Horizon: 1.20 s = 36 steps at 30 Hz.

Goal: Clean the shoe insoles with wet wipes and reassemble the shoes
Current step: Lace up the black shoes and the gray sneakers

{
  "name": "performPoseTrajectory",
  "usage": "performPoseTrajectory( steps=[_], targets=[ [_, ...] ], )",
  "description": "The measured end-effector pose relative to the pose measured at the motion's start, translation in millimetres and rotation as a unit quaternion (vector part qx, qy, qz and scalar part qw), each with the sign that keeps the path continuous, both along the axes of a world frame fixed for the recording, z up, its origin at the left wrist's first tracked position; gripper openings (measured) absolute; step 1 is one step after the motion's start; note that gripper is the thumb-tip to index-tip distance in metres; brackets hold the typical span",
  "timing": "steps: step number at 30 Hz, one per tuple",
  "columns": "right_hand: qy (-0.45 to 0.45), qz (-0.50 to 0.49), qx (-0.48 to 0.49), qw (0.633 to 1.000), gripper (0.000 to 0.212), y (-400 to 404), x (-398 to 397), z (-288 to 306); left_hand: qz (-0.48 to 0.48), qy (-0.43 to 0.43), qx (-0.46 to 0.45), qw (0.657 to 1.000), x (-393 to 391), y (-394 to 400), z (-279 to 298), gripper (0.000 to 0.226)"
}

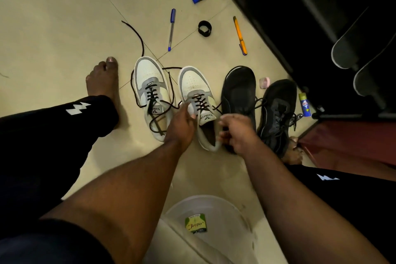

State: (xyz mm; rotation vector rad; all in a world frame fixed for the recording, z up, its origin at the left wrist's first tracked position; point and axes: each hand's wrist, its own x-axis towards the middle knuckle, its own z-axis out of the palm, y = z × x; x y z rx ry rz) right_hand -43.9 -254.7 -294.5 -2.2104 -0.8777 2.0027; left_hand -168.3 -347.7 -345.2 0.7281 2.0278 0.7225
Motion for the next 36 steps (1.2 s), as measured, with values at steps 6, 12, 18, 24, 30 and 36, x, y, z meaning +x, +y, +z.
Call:
performPoseTrajectory(
  steps=[6,12,18,24,30,36],
  targets=[
    [-0.066,0.519,0.276,0.806,0.045,43.2,-2.3,-30.1,0.021,-0.025,-0.051,0.998,-16.3,8.9,4.1,0.037],
    [-0.096,0.704,0.266,0.652,0.021,70.6,-7.8,-38.5,-0.054,0.053,-0.092,0.993,-23.0,9.4,0.6,0.021],
    [-0.153,0.71,0.295,0.621,0.017,71.5,-0.5,-31.6,-0.078,0.045,-0.143,0.986,-37.9,15.6,9.7,0.018],
    [-0.144,0.719,0.308,0.606,0.025,65.4,-1.1,35.0,-0.086,-0.075,-0.225,0.968,-58.7,26.0,71.6,0.01],
    [0.049,0.551,0.228,0.801,0.013,42.0,0.7,150.8,0.0,-0.302,-0.194,0.933,-49.0,45.9,177.5,0.026],
    [0.209,0.296,0.181,0.914,0.024,14.0,11.8,217.6,-0.004,-0.352,-0.103,0.93,-48.9,35.9,270.3,0.035]
  ],
)
